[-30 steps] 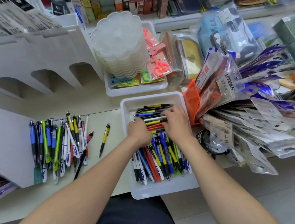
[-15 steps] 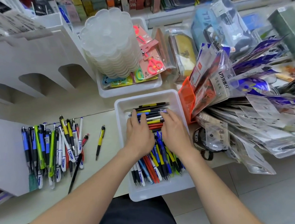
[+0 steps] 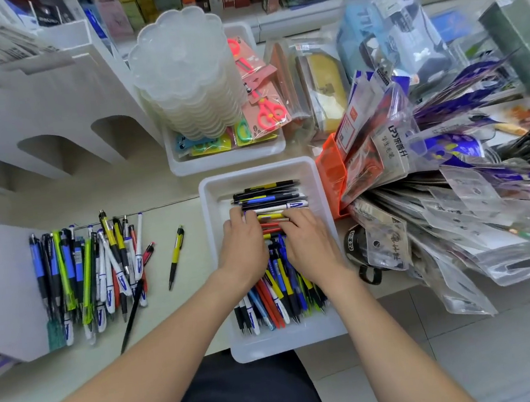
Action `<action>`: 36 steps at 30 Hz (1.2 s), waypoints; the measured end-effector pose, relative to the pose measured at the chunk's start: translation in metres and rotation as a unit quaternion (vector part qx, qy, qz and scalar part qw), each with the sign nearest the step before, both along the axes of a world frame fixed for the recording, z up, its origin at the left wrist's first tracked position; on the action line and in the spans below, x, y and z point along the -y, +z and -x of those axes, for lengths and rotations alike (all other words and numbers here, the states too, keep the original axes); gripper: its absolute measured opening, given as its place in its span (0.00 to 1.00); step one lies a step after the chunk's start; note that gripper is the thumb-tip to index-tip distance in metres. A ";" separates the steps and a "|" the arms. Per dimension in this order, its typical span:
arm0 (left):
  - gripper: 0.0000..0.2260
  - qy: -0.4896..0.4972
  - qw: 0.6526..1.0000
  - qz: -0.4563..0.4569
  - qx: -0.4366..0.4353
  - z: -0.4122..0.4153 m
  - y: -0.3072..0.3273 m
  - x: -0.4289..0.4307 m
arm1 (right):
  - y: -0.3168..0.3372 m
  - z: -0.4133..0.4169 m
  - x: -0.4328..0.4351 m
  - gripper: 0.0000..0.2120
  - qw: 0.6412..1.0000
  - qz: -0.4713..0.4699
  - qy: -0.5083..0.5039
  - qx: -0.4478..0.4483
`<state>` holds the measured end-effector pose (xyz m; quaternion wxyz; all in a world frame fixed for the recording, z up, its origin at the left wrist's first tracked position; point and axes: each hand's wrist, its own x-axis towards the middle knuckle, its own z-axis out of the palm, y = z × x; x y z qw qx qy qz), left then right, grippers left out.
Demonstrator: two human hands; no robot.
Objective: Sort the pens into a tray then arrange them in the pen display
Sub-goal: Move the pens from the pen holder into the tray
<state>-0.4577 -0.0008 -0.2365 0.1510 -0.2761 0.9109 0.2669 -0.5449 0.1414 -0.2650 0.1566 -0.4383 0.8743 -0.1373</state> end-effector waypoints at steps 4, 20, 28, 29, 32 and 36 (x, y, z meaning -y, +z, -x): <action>0.12 -0.100 0.989 0.039 0.097 -0.002 -0.005 -0.008 | 0.002 -0.006 -0.002 0.12 1.000 -0.014 0.008 0.002; 0.14 0.081 0.994 -0.072 0.023 0.011 -0.008 0.000 | 0.003 -0.002 0.009 0.22 0.998 -0.004 -0.062 0.034; 0.14 0.068 0.996 -0.060 -0.019 0.015 -0.006 0.014 | -0.001 0.005 0.017 0.11 0.999 0.008 -0.050 0.011; 0.12 0.035 0.998 -0.045 -0.027 0.013 -0.006 0.013 | -0.002 0.005 0.015 0.12 0.999 0.001 -0.046 0.012; 0.15 -0.023 0.999 -0.006 -0.029 0.012 -0.002 0.012 | 0.000 0.005 0.014 0.11 0.997 0.001 -0.076 0.000; 0.34 0.001 0.998 0.053 -0.029 0.016 -0.003 0.014 | -0.002 0.005 0.019 0.18 0.994 0.027 -0.104 -0.001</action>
